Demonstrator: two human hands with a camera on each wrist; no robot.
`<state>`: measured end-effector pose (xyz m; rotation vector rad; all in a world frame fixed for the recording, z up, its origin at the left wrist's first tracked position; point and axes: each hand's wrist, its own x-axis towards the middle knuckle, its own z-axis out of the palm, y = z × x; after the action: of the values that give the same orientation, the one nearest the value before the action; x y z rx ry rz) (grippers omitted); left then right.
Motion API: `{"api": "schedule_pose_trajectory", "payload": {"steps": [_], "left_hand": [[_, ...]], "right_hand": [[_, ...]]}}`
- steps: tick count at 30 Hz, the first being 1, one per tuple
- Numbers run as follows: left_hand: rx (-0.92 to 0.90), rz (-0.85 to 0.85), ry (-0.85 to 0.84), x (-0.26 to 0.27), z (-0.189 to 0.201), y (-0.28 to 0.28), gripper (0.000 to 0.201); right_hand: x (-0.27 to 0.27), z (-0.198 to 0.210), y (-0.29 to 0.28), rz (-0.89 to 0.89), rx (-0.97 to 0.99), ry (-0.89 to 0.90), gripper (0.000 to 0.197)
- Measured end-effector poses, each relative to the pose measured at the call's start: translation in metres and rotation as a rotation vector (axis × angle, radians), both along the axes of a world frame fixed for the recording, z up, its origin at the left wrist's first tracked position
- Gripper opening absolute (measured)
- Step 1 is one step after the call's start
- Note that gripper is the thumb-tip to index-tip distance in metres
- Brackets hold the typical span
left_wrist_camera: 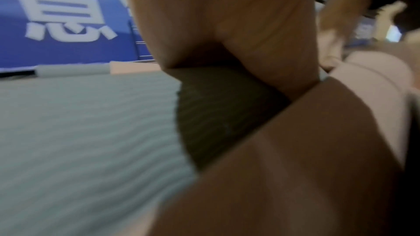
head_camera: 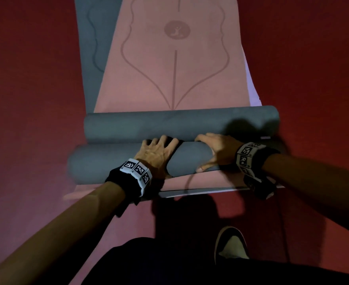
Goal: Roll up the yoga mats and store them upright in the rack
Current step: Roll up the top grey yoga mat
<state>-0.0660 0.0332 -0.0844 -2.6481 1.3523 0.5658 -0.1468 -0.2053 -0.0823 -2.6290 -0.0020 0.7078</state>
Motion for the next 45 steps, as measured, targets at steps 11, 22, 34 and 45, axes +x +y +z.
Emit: {"api": "schedule_pose_trajectory", "payload": {"steps": [11, 22, 34, 45], "left_hand": [[0.039, 0.029, 0.136, 0.01, 0.003, -0.008, 0.112], [-0.011, 0.175, 0.47, 0.081, 0.018, -0.03, 0.101], [-0.336, 0.144, 0.385, 0.09, -0.016, -0.012, 0.084], [0.033, 0.097, 0.187, 0.065, 0.004, -0.014, 0.121]], "right_hand": [[0.03, 0.012, -0.012, -0.267, 0.043, -0.057, 0.093], [0.042, 0.006, -0.012, -0.216, 0.047, -0.038, 0.082], [0.034, 0.002, -0.01, -0.037, -0.089, -0.062, 0.101], [0.056, 0.021, -0.011, 0.002, -0.081, 0.018, 0.091]]}}
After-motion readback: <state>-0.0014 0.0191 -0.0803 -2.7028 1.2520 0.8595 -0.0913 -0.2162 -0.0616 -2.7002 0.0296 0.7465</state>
